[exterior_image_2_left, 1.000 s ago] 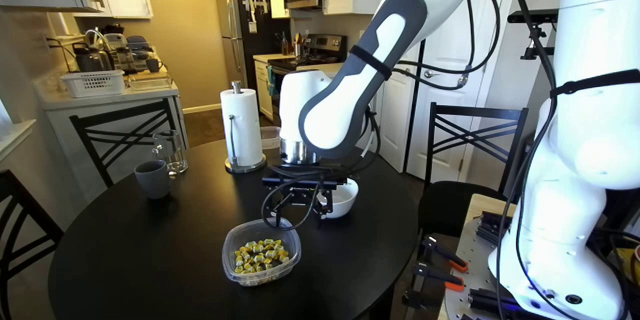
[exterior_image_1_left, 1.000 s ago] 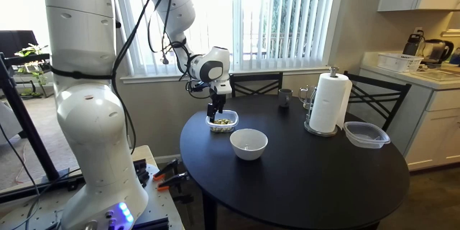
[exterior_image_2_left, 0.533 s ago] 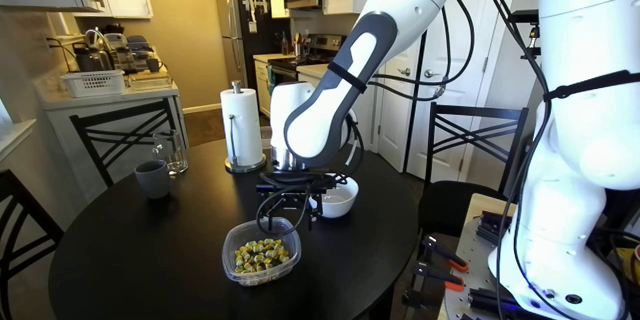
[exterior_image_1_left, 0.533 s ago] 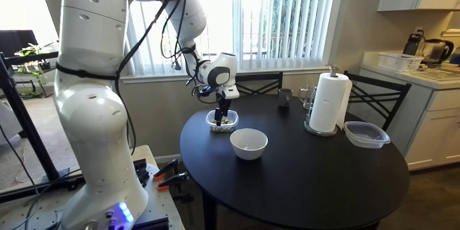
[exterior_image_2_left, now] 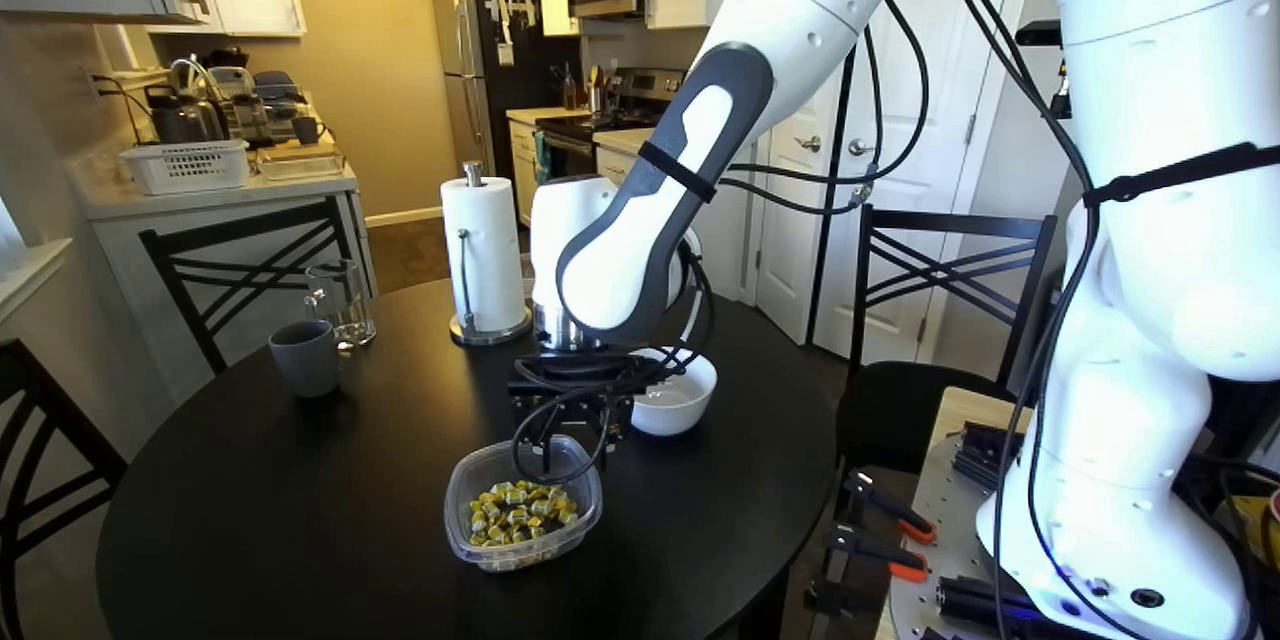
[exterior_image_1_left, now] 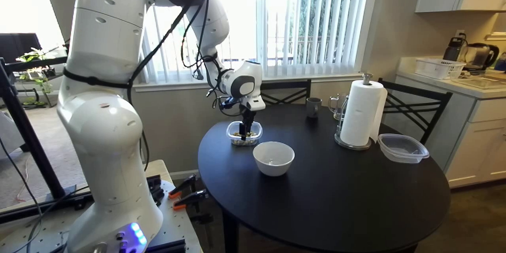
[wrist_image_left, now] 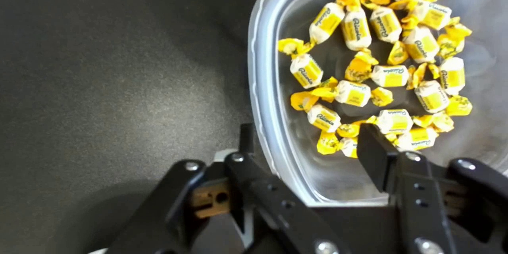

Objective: Pour the sweets from the left bowl to the right bowl

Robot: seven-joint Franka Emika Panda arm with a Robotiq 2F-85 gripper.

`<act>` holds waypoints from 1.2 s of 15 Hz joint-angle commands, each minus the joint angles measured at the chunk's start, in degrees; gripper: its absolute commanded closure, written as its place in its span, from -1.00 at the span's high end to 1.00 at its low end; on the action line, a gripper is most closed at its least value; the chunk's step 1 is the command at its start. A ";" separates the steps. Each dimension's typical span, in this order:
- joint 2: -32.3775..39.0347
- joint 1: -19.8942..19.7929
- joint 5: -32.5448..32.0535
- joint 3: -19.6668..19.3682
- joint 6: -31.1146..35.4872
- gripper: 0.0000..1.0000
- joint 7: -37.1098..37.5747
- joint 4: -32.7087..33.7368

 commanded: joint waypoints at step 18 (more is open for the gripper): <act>1.45 0.96 -0.93 -2.73 -5.23 -0.64 -3.64 0.98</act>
